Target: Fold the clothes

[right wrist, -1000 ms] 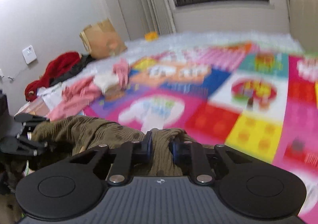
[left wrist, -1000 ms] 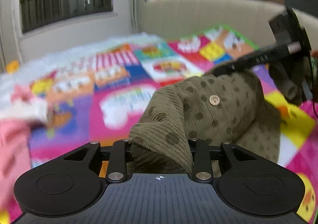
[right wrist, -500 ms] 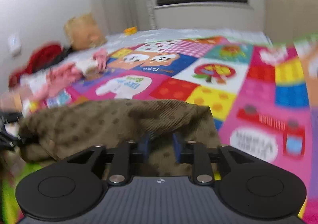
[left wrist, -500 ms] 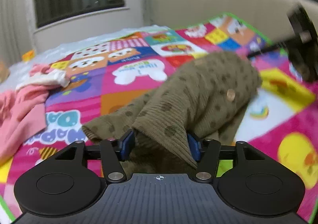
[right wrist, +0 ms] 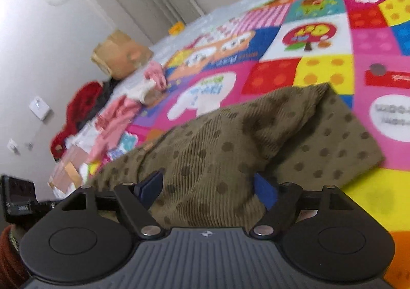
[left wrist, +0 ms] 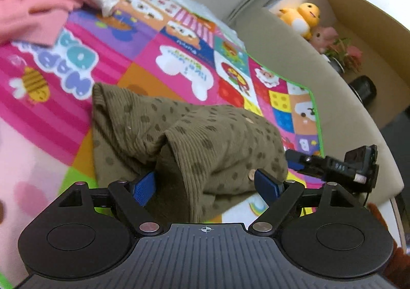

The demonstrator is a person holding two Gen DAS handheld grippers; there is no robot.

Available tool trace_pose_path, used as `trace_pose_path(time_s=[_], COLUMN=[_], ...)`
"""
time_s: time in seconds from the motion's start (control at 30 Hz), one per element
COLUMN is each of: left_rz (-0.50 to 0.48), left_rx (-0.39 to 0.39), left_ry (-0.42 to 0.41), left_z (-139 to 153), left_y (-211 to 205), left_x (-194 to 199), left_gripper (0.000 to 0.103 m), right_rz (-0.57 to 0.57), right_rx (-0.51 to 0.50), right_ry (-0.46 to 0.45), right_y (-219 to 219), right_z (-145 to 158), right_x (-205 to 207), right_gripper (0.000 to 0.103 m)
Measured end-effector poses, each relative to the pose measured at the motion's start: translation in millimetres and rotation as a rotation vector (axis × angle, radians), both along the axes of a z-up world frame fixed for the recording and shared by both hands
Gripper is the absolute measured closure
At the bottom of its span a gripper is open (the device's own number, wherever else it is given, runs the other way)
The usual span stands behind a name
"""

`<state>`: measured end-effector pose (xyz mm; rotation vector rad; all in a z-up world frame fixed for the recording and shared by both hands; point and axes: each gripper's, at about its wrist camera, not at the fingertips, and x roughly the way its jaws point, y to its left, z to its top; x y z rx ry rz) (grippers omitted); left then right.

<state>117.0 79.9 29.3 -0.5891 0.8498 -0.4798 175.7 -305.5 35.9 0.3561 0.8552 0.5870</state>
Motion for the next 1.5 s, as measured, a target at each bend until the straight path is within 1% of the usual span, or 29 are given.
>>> trace_pose_path(time_s=[0.03, 0.07, 0.1, 0.13, 0.17, 0.2, 0.23, 0.3, 0.4, 0.5, 0.57, 0.63, 0.67, 0.7, 0.73, 0.8, 0.83, 0.87, 0.93, 1.0, 1.03, 1.1, 1.17, 1.2, 1.33, 1.37, 1.4, 1.47, 1.5], left_rz=[-0.011, -0.023, -0.039, -0.051, -0.062, -0.069, -0.076, -0.061, -0.053, -0.112, -0.151, -0.199, -0.226, -0.252, -0.262, -0.280, -0.265, -0.250, -0.211, -0.167, -0.143, -0.102, -0.066, -0.045, 0.011, 0.020, 0.025, 0.020, 0.018], left_rx=[-0.007, -0.015, -0.013, 0.001, 0.015, 0.022, 0.033, 0.067, 0.133, 0.221, 0.280, 0.371, 0.436, 0.502, 0.546, 0.635, 0.644, 0.653, 0.633, 0.516, 0.421, 0.235, 0.106, 0.066, 0.014, -0.003, -0.033, -0.093, -0.065], left_ry=[0.013, 0.026, 0.033, 0.025, 0.017, -0.007, -0.052, -0.155, -0.343, -0.420, -0.469, -0.434, -0.424, -0.414, -0.414, -0.413, -0.403, -0.392, -0.368, -0.323, -0.284, -0.200, -0.119, -0.073, 0.013, 0.027, 0.047, 0.078, 0.023], left_z=[-6, -12, -17, -18, -19, -16, -8, 14, 49, 48, 47, 27, 16, 6, 2, -6, -3, 1, 10, 19, 21, 23, 16, 10, -12, -18, -24, -34, -24], left_y=[-3, -7, -11, -14, -18, -19, -20, -20, -23, -32, -37, -46, -51, -55, -55, -53, -48, -43, -30, -11, -2, 10, 12, 10, 2, 1, 1, 1, -1], left_x=[8, 16, 24, 33, 42, 50, 61, 77, 81, 73, 67, 62, 58, 54, 49, 38, 36, 33, 27, 22, 23, 30, 43, 52, 85, 93, 102, 120, 126], left_gripper=[0.018, 0.027, 0.050, 0.058, 0.067, 0.074, 0.077, 0.081, 0.082, 0.081, 0.080, 0.079, 0.078, 0.073, 0.070, 0.054, 0.050, 0.044, 0.041, 0.031, 0.028, 0.024, 0.020, 0.019, 0.020, 0.023, 0.033, 0.056, 0.071], right_rz=[0.029, 0.053, 0.071, 0.088, 0.098, 0.100, 0.097, 0.076, 0.048, 0.039, 0.046, 0.063, 0.072, 0.079, 0.084, 0.074, 0.059, 0.044, 0.004, -0.024, -0.035, -0.055, -0.066, -0.068, -0.054, -0.039, -0.020, 0.030, 0.057], right_rx=[-0.036, -0.082, -0.130, -0.177, -0.201, -0.205, -0.210, -0.246, -0.273, -0.307, -0.309, -0.339, -0.360, -0.382, -0.396, -0.402, -0.401, -0.392, -0.336, -0.251, -0.213, -0.143, -0.106, -0.094, -0.082, -0.096, -0.116, -0.170, -0.211], right_ry=[-0.022, -0.061, -0.105, -0.149, -0.197, -0.241, -0.282, -0.360, -0.432, -0.468, -0.439, -0.402, -0.388, -0.378, -0.371, -0.365, -0.359, -0.349, -0.308, -0.247, -0.215, -0.153, -0.104, -0.086, -0.032, -0.029, -0.035, -0.066, -0.118], right_y=[8, 16, 22, 28, 32, 33, 34, 36, 35, 29, 25, 25, 26, 25, 23, 14, 8, 1, -17, -30, -35, -40, -36, -32, -6, 2, 10, 28, 37], right_z=[-1, 0, 3, 5, 9, 15, 21, 34, 48, 45, 36, 23, 18, 14, 13, 18, 22, 26, 36, 40, 39, 36, 30, 27, 13, 9, 5, -2, 0], right_x=[3, 5, 7, 9, 14, 22, 31, 54, 78, 88, 91, 89, 86, 82, 77, 68, 65, 63, 61, 62, 63, 65, 71, 74, 91, 95, 99, 107, 109], right_gripper=[0.044, 0.061, 0.066, 0.077, 0.087, 0.089, 0.093, 0.094, 0.095, 0.095, 0.095, 0.094, 0.091, 0.089, 0.084, 0.076, 0.067, 0.056, 0.044, 0.039, 0.036, 0.034, 0.033, 0.033, 0.028, 0.028, 0.031, 0.071, 0.076])
